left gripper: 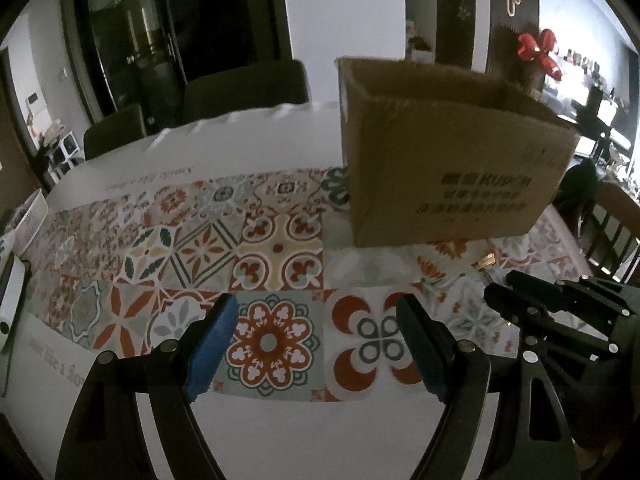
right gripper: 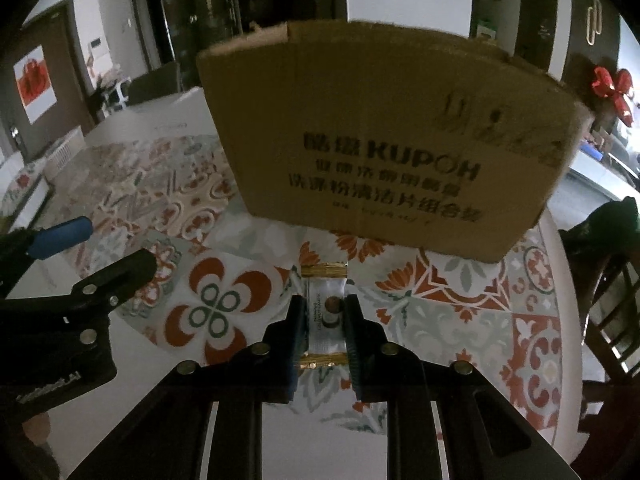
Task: Organize snacks
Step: 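Carry the white-and-gold snack into the box with the right tool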
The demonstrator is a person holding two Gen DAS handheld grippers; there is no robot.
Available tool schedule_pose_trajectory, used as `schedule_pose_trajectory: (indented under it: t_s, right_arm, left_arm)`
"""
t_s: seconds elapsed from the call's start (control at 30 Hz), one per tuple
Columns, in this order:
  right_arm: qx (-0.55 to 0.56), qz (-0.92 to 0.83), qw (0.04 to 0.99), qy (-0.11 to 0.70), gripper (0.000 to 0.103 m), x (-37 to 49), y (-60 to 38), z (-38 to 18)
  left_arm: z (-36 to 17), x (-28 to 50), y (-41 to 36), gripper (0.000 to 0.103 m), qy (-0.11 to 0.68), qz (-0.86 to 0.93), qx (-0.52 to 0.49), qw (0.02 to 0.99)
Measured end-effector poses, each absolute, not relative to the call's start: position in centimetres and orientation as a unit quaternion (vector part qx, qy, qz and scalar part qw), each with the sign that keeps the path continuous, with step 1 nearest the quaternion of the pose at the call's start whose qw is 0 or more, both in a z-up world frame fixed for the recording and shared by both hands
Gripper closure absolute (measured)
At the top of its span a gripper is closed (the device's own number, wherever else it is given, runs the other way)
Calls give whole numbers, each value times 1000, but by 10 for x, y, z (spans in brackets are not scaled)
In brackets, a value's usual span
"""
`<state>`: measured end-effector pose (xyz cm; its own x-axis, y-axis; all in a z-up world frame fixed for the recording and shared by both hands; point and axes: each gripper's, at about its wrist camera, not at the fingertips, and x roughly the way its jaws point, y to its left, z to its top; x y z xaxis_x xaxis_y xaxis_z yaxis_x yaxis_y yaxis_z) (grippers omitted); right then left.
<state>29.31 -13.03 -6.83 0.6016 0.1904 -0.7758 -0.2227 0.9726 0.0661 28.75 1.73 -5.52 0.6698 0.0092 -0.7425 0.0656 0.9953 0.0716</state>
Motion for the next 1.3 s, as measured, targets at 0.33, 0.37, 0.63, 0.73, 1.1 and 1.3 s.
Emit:
schedule_pose_trajectory:
  t_s: [0.33, 0.37, 0.63, 0.73, 1.1, 1.3]
  right_arm:
    - [3, 108, 918, 381, 82, 279, -144, -23]
    - [3, 107, 920, 376, 82, 279, -145, -18]
    - [14, 100, 937, 333, 82, 283, -156, 20]
    - [11, 93, 943, 320, 82, 291, -158, 32]
    - [-1, 64, 950, 306, 82, 350, -168, 63]
    - [-4, 59, 945, 323, 58, 370, -169, 60]
  left_arm:
    - [-14, 277, 8, 21, 360, -39, 49, 931]
    - [-10, 277, 7, 21, 356, -41, 49, 932]
    - [20, 283, 2, 20, 322, -46, 57, 944]
    - [30, 290, 1, 19, 315, -46, 57, 946]
    - [44, 326, -1, 18, 310, -28, 57, 949]
    - [46, 332, 1, 15, 307, -24, 54, 950]
